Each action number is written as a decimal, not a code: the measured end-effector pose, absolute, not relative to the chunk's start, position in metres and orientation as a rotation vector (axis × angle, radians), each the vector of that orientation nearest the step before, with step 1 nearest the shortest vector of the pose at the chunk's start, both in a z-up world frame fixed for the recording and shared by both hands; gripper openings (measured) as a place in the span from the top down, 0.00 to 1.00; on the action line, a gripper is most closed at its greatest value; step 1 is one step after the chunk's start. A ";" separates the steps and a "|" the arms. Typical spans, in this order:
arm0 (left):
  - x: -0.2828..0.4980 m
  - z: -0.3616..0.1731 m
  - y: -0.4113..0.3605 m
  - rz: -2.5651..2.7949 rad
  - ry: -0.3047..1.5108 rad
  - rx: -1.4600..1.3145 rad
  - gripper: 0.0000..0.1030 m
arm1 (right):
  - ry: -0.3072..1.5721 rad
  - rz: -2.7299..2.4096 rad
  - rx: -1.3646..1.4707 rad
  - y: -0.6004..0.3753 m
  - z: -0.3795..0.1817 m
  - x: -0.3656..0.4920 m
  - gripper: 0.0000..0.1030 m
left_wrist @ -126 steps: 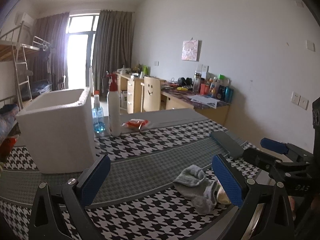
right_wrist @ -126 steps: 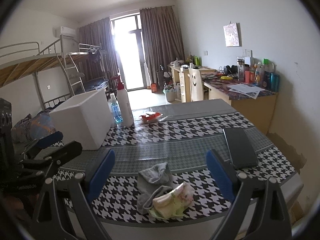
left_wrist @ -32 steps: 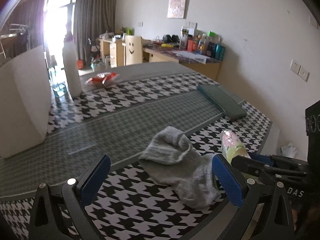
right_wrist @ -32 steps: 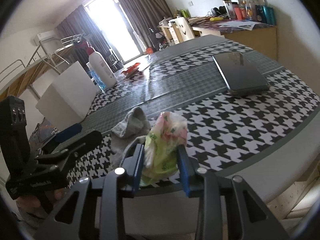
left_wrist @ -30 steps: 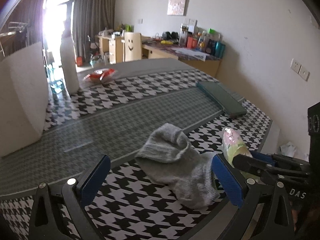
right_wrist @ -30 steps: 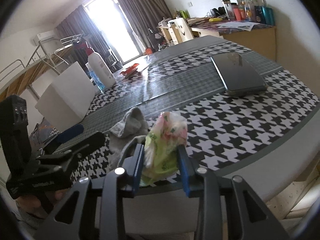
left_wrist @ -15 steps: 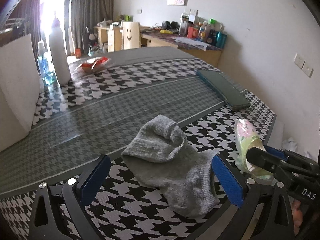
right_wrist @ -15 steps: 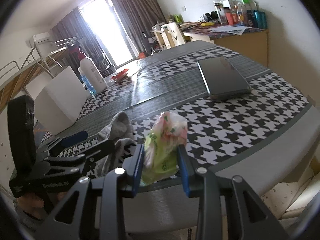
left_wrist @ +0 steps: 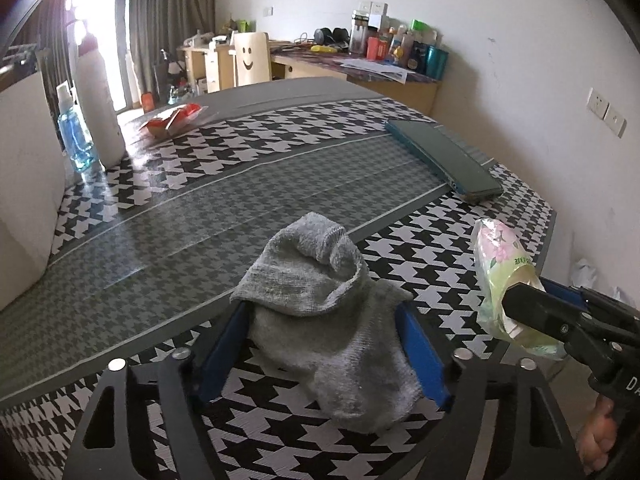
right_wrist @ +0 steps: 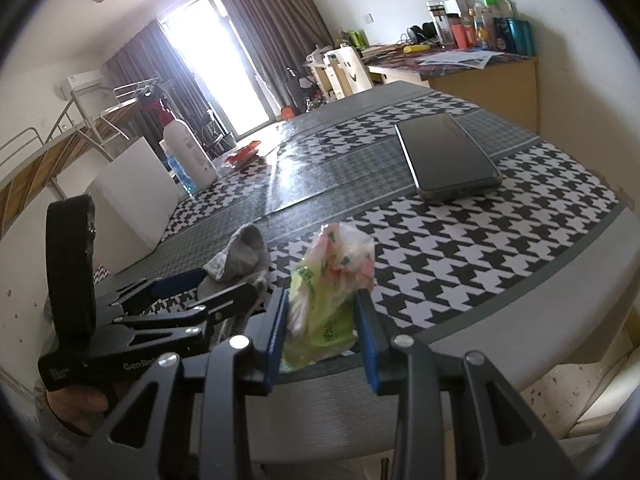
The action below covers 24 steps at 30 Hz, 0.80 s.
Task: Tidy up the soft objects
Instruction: 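Close the right tool on the floral tissue packet while the left tool closes on the grey sock, then lift and carry the sock in the left tool while the right tool carries the packet to the box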
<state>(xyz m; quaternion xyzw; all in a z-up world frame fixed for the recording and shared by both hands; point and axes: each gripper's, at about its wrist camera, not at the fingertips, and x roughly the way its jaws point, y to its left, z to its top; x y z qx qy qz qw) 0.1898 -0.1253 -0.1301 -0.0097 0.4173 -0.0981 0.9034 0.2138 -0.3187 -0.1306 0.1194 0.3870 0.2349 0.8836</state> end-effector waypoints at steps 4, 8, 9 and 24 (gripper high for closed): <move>0.190 -0.129 -0.126 -0.214 0.859 -0.015 0.53 | 0.802 0.495 0.249 -0.319 -0.130 0.214 0.63; 0.191 -0.128 -0.122 -0.216 0.857 -0.040 0.73 | 0.795 0.495 0.248 -0.320 -0.129 0.212 0.63; 0.191 -0.128 -0.122 -0.222 0.858 -0.040 0.75 | 0.796 0.497 0.249 -0.320 -0.129 0.212 0.63; 0.177 -0.111 -0.115 -0.252 0.796 -0.051 0.79 | 0.782 0.506 0.241 -0.314 -0.125 0.210 0.63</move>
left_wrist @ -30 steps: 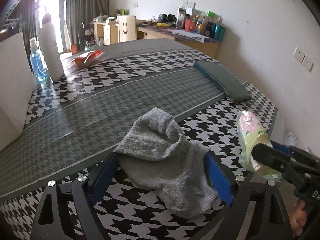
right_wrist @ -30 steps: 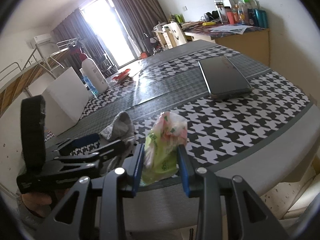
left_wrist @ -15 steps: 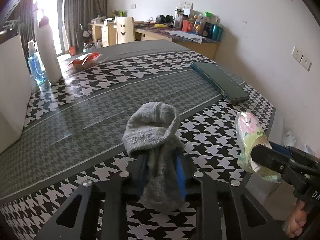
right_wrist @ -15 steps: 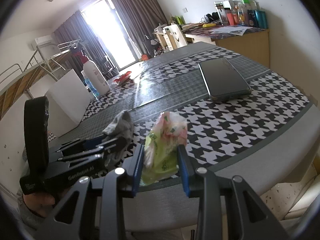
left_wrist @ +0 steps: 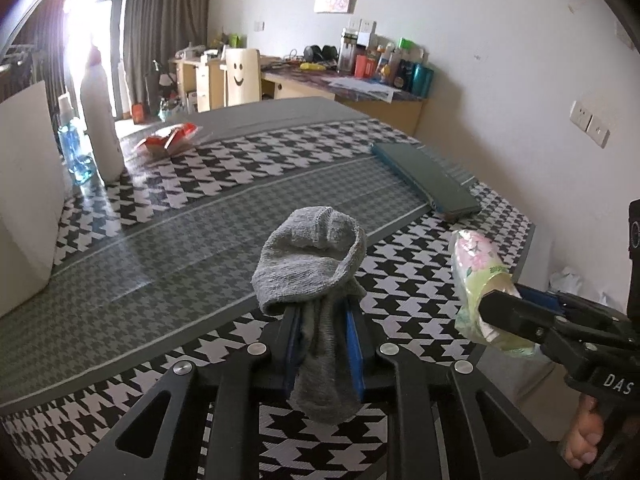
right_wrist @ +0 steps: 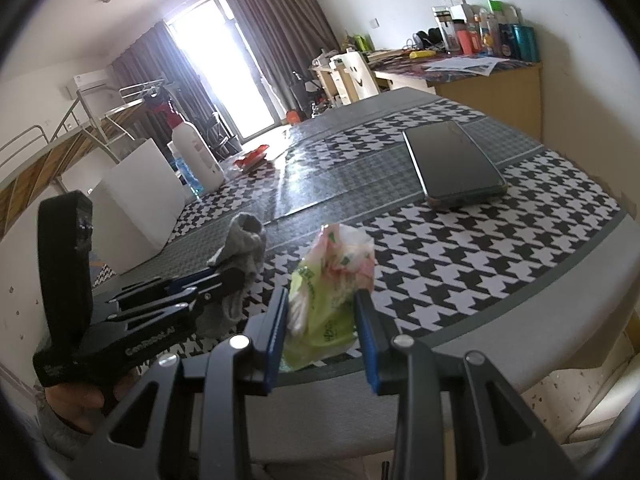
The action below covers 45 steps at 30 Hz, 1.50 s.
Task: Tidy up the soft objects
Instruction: 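Lift and carry the sock in the left tool while the right tool carries the packet to the box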
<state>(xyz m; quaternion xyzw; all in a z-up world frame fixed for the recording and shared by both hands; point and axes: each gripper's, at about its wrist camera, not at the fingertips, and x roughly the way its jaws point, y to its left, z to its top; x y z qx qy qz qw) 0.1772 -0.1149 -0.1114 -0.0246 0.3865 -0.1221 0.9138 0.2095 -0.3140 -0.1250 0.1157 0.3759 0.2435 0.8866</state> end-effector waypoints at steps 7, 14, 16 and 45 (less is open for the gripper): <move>0.165 -0.097 -0.105 -0.228 0.743 -0.035 0.79 | 0.768 0.523 0.228 -0.306 -0.119 0.208 0.63; 0.157 -0.089 -0.095 -0.199 0.719 -0.044 0.78 | 0.751 0.541 0.211 -0.296 -0.112 0.205 0.63; 0.155 -0.087 -0.092 -0.194 0.712 -0.045 0.78 | 0.746 0.541 0.203 -0.294 -0.111 0.205 0.63; 0.131 -0.074 -0.049 -0.125 0.662 -0.071 0.78 | 0.713 0.614 0.138 -0.249 -0.094 0.200 0.63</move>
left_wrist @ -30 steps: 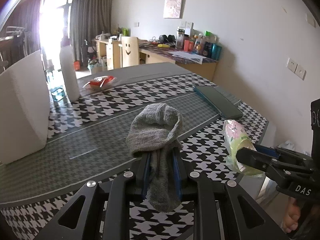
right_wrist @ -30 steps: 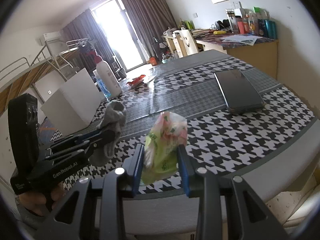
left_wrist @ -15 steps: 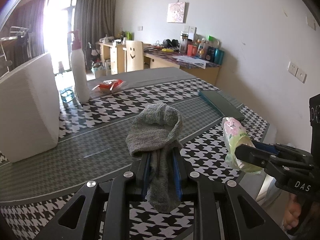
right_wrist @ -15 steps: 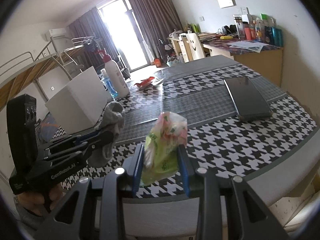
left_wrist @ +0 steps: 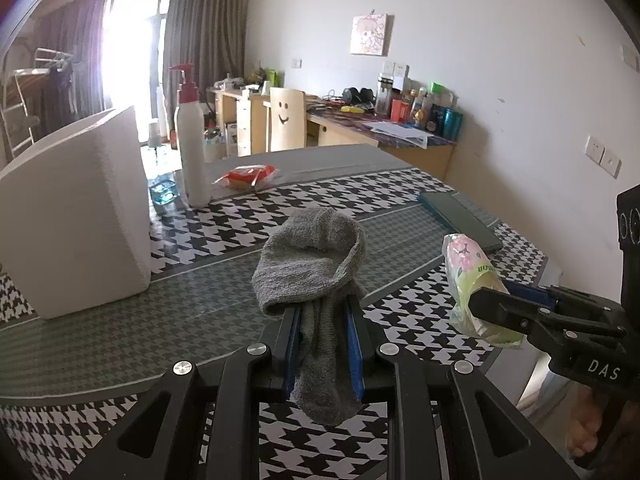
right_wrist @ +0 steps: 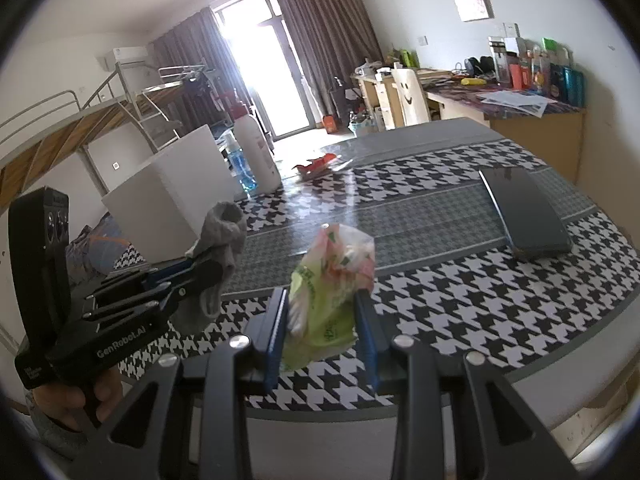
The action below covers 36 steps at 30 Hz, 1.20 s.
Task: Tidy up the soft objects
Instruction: 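Lift and carry the sock in the left tool while the right tool carries the packet to the box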
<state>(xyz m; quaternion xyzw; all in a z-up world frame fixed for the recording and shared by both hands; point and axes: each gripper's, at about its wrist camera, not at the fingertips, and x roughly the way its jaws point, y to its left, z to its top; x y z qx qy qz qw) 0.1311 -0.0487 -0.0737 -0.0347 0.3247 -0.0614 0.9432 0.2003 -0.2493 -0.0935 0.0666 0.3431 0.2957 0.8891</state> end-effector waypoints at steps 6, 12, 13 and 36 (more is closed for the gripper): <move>0.128 -0.071 -0.041 -0.110 0.657 -0.077 0.78 | 0.712 0.626 0.130 -0.243 -0.092 0.202 0.63; 0.125 -0.069 -0.030 -0.087 0.650 -0.081 0.78 | 0.706 0.643 0.125 -0.234 -0.089 0.204 0.63; 0.124 -0.069 -0.027 -0.082 0.648 -0.083 0.78 | 0.707 0.646 0.123 -0.232 -0.089 0.206 0.63; 0.110 -0.049 0.029 0.038 0.594 -0.107 0.78 | 0.667 0.761 0.058 -0.173 -0.069 0.216 0.63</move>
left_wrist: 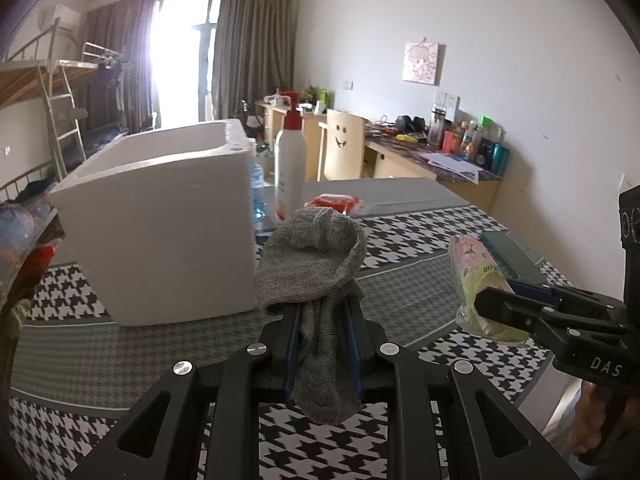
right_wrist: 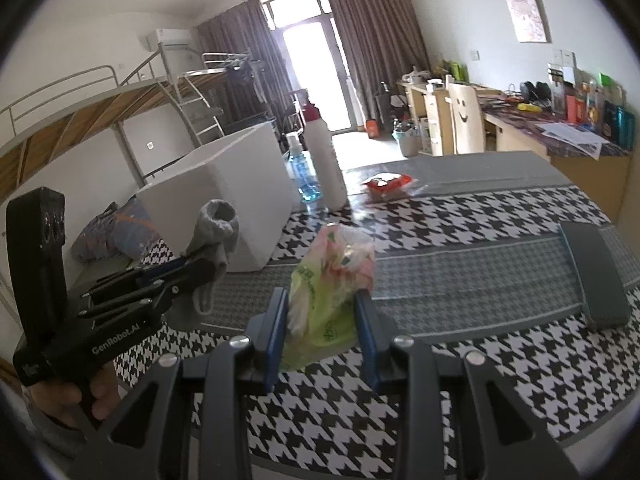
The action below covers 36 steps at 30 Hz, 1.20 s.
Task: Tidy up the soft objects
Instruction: 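Lift and carry the sock in the left tool while the right tool carries the packet to the box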
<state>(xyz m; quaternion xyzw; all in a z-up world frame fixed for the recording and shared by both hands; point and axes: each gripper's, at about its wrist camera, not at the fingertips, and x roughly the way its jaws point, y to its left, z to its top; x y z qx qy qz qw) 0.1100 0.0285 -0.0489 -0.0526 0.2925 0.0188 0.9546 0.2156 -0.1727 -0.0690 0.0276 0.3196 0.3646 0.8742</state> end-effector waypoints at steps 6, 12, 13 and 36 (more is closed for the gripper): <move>0.109 -0.048 0.036 0.057 0.590 -0.111 0.78 | 0.665 0.786 0.047 -0.162 -0.067 0.216 0.63; 0.102 -0.039 0.049 0.087 0.564 -0.102 0.78 | 0.658 0.814 0.036 -0.149 -0.062 0.215 0.63; 0.102 -0.036 0.051 0.090 0.558 -0.098 0.78 | 0.656 0.819 0.034 -0.147 -0.061 0.215 0.63; 0.093 -0.010 0.075 0.169 0.469 -0.081 0.78 | 0.595 0.905 -0.011 -0.111 -0.036 0.217 0.63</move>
